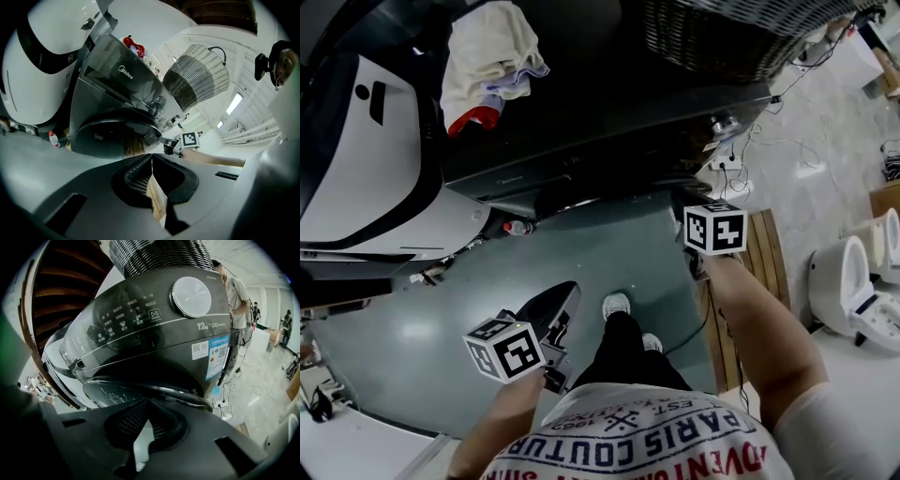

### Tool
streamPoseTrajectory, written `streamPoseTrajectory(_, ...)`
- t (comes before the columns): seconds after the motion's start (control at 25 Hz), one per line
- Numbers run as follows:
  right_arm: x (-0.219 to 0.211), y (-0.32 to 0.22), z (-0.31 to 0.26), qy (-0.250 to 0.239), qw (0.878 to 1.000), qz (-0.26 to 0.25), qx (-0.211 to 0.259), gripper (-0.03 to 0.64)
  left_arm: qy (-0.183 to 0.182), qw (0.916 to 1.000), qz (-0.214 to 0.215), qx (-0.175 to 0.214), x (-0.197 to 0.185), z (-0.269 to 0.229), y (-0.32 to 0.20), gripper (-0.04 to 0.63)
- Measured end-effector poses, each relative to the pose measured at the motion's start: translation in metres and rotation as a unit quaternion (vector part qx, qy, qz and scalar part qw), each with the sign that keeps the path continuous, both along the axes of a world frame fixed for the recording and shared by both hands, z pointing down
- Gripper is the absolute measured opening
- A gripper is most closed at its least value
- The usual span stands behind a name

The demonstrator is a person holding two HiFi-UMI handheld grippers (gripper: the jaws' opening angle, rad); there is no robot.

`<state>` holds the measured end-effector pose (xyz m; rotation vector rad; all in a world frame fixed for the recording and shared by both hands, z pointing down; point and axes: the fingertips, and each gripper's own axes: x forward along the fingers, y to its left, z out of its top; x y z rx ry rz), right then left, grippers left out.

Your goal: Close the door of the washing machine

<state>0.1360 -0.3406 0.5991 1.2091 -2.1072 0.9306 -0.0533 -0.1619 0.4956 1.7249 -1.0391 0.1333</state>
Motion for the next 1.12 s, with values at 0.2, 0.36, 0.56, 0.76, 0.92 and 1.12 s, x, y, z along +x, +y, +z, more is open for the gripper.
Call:
streamPoseTrajectory(0.2,-0.003,-0.018,-0.001,0.004,1.0,0.009,0.006,0.021,0.006,1.0,0.0,-0.003,0.003,0.002,-0.007,0.028)
streamPoseTrajectory(0.36,-0.004,-0.019,-0.001,0.009,1.0,0.004,0.01,0.021,0.008,0.9999,-0.007,-0.007,0.001,0.007,-0.009,0.028)
streamPoseTrajectory(0.56,-0.005,-0.023,-0.001,0.035,0.999,0.004,0.029,0.021,0.002,0.9999,-0.012,-0.008,-0.004,0.008,-0.012,0.028)
streamPoseTrajectory(0.76,-0.006,-0.031,0.0,0.031,0.999,0.018,0.03,0.021,-0.004,0.9997,-0.025,-0.005,-0.014,0.009,-0.009,0.028)
streamPoseTrajectory(0.92,-0.006,-0.031,0.0,0.04,0.999,0.012,0.016,0.021,0.0,0.9995,-0.03,-0.006,-0.013,0.011,-0.002,0.028)
streamPoseTrajectory(1.12,-0.004,-0.029,0.0,0.025,1.0,-0.004,-0.016,0.021,0.003,0.9996,-0.026,0.002,-0.005,-0.001,-0.004,0.028)
